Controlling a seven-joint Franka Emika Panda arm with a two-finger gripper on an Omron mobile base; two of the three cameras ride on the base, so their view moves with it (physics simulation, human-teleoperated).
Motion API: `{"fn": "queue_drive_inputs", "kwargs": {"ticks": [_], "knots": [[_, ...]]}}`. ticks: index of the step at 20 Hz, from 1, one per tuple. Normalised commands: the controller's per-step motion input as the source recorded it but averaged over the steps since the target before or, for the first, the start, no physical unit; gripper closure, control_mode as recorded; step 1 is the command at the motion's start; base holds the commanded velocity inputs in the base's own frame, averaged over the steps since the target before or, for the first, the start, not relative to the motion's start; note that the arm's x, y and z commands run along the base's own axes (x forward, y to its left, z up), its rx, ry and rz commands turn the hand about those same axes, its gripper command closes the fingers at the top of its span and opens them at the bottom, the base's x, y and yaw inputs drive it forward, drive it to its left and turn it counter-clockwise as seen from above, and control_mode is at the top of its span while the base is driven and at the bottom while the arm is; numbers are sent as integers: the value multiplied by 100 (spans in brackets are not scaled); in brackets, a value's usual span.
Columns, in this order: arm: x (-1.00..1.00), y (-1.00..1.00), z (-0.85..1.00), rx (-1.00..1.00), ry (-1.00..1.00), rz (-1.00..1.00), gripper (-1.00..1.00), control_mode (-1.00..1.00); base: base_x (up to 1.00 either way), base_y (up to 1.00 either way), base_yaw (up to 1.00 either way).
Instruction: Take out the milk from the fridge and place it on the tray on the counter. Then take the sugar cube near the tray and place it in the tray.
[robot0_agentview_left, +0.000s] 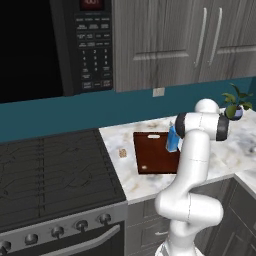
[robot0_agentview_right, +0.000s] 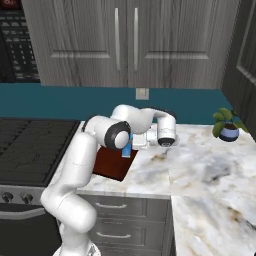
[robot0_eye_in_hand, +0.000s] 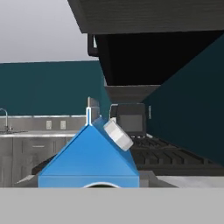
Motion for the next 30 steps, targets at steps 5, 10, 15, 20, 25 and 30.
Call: {"fn": "queue_drive_inputs", "kwargs": {"ticks": [5,10,15,20,25,30], "knots": [[-7,32,-21,-4,-8,0,100,-100,0,0,0],[0,15,-13,-1,-3,0,100,-100,0,0,0],[0,1,-1,0,0,0,100,-100,0,0,0],[0,1,-2,0,-3,0,-100,-100,0,0,0],[-2,0,3,0,-4,0,-100,-100,0,0,0],[0,0,11,0,-1,0,-100,-100,0,0,0]]}}
